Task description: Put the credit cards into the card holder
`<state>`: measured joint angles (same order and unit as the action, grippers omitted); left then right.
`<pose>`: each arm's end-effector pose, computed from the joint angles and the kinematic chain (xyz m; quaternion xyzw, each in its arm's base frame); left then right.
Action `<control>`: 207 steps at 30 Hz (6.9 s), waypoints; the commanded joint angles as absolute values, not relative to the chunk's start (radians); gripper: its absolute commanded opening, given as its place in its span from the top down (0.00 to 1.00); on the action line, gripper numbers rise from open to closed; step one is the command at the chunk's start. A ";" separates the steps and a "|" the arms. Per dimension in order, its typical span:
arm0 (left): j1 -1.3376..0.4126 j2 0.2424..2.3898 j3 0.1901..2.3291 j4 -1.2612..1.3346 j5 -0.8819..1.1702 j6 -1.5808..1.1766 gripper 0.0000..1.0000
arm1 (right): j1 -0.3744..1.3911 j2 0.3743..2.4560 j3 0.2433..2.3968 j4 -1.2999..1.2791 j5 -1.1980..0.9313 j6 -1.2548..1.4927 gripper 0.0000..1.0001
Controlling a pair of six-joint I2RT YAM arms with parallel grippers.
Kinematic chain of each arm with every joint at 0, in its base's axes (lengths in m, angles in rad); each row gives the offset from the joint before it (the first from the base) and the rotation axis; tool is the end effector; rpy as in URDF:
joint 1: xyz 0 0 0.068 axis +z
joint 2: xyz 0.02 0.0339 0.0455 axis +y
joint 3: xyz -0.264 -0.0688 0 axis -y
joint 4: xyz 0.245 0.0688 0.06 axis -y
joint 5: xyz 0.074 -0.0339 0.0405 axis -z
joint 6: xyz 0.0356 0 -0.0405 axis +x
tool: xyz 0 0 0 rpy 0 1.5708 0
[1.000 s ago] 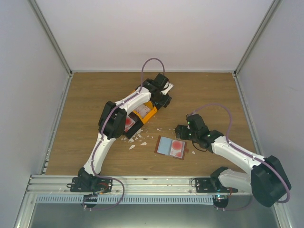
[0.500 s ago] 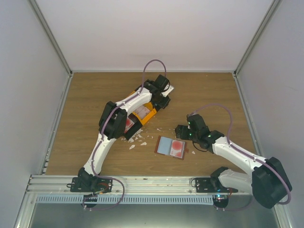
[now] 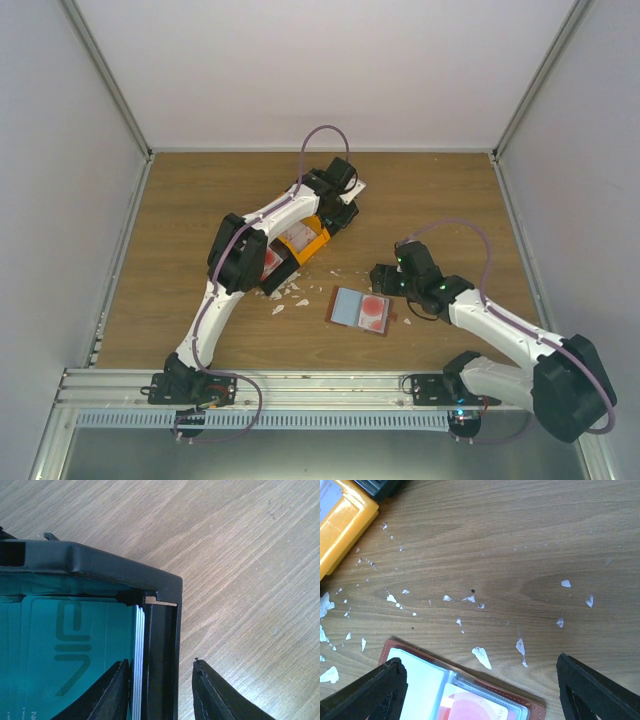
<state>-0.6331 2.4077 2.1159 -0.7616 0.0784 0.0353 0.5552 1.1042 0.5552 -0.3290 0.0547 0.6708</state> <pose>0.4193 -0.3111 0.1821 0.3263 0.9092 -0.1115 0.2331 0.1808 0.1098 0.1883 0.0636 0.9381 0.1742 0.2924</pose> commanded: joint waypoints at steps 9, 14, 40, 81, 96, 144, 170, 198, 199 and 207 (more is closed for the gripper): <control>-0.638 2.324 2.104 -0.770 0.124 0.032 0.62 | 0.546 1.089 0.557 -0.343 0.081 0.675 0.18; -0.638 2.323 2.097 -0.773 0.125 0.034 0.65 | 0.547 1.088 0.557 -0.346 0.085 0.675 0.18; -0.635 2.259 2.056 -0.745 0.068 0.014 0.93 | 0.547 1.083 0.562 -0.351 0.084 0.675 0.18; -0.650 2.325 2.069 -0.762 0.137 0.028 0.64 | 0.547 1.097 0.573 -0.354 0.088 0.684 0.18; -0.650 2.315 2.063 -0.760 0.105 0.003 0.78 | 0.546 1.088 0.563 -0.354 0.084 0.682 0.18; -0.650 2.122 1.980 -0.717 -0.052 -0.047 1.00 | 0.546 1.046 0.633 -0.380 0.075 0.679 0.17; -0.650 1.348 1.377 -0.214 0.750 -0.759 1.00 | 0.546 0.770 0.716 0.058 -0.434 0.954 0.32; -0.666 1.132 0.943 -0.298 0.528 -0.714 0.41 | 0.546 0.577 0.533 -0.199 -0.418 0.942 0.99; -0.675 1.129 0.906 -0.284 0.524 -0.702 0.41 | 0.547 0.558 0.520 -0.255 -0.395 0.932 1.00; -0.751 1.211 0.737 -0.202 0.401 -0.660 0.48 | 0.547 0.520 0.362 -0.481 -0.420 0.926 0.99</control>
